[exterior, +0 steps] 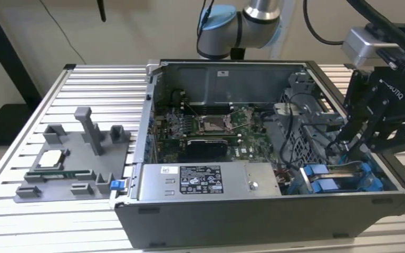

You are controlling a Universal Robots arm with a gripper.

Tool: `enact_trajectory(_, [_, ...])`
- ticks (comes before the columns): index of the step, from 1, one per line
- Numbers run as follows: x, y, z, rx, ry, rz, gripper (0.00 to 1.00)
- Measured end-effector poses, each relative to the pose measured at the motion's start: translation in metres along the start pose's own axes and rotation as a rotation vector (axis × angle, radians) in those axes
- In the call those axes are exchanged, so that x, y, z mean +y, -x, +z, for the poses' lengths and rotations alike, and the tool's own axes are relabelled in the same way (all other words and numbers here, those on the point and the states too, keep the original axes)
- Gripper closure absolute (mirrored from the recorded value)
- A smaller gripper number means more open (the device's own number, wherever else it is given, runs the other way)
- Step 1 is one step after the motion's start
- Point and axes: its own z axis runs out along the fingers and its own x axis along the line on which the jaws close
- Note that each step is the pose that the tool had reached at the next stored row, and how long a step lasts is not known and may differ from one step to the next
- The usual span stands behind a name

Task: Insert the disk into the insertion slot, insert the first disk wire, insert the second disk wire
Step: 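Insert the disk into the insertion slot, then insert the first disk wire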

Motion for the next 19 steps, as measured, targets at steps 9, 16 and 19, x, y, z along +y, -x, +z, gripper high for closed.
enact_trajectory(9, [0.0027, 0.0109, -0.0098, -0.0001, 0.0, 0.0, 0.0])
enact_trajectory(16, [0.0065, 0.023, -0.0106, -0.0001, -0.0006, 0.002, 0.0])
enact_trajectory(19, [0.0082, 0.0298, -0.0102, -0.0004, -0.0028, 0.002, 0.0])
